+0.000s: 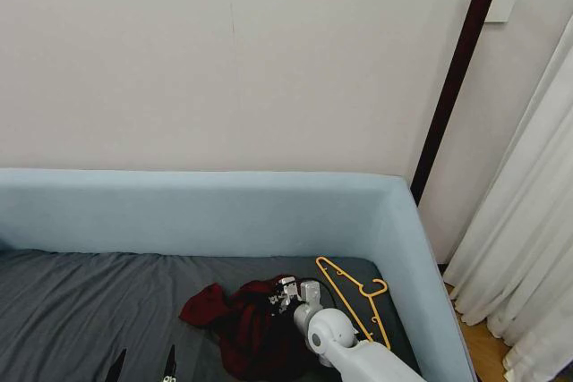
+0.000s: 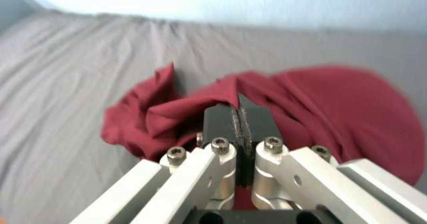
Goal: Pick up the clothes from the sofa and hang them on the clothes hanger.
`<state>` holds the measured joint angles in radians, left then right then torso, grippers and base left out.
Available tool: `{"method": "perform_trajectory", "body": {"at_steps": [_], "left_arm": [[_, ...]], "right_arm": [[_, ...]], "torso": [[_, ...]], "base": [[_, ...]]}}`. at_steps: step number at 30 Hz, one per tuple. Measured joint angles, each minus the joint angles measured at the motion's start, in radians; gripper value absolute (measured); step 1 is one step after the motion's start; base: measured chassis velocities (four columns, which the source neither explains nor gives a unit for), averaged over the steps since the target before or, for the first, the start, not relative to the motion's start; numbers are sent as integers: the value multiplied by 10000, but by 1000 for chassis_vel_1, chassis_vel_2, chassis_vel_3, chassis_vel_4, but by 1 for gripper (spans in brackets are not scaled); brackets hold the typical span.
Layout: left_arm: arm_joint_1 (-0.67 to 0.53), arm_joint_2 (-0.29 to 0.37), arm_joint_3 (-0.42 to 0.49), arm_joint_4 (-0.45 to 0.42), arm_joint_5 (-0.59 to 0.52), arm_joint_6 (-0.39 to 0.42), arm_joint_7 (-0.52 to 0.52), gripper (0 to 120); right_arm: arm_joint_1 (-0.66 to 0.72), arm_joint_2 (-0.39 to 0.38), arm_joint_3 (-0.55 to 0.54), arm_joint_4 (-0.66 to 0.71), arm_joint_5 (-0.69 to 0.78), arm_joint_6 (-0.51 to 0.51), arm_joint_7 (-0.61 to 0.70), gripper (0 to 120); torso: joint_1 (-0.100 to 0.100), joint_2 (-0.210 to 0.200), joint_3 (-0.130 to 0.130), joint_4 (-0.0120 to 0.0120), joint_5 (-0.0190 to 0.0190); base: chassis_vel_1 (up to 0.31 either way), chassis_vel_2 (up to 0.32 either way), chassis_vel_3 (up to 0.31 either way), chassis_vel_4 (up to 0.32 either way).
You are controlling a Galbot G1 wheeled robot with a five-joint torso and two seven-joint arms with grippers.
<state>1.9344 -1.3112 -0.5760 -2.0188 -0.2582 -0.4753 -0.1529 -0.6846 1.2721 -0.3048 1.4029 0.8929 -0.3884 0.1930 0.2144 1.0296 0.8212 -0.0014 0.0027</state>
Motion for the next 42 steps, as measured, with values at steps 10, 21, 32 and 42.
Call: {"method": "perform_trajectory", "body": {"at_steps": [10,21,32,42], "left_arm": [[-166,8,201,-43,48,46,22,94],[-144,-28,153,-122,80,28,44,94],[-81,-112,121,-285,192,19,58,94],[213,-7,-32,-493,300,19,94,94]], "right_arm": [[529,-1434,-9,3630,1731,-738,1120,0],[2871,-2409,-128,6411,4978,-1208,2606,0],[5293,-2910,489,7658,7474,-1316,3552,0],[6619,-3885,1514,8757,9469,-934,4214,0]], "torso": [[0,1,0,-1,-1],[0,1,-1,0,0],[1,0,0,0,0],[1,0,0,-1,0]], "base": [[0,0,0,0],[0,0,0,0],[0,0,0,0],[0,0,0,0]]}}
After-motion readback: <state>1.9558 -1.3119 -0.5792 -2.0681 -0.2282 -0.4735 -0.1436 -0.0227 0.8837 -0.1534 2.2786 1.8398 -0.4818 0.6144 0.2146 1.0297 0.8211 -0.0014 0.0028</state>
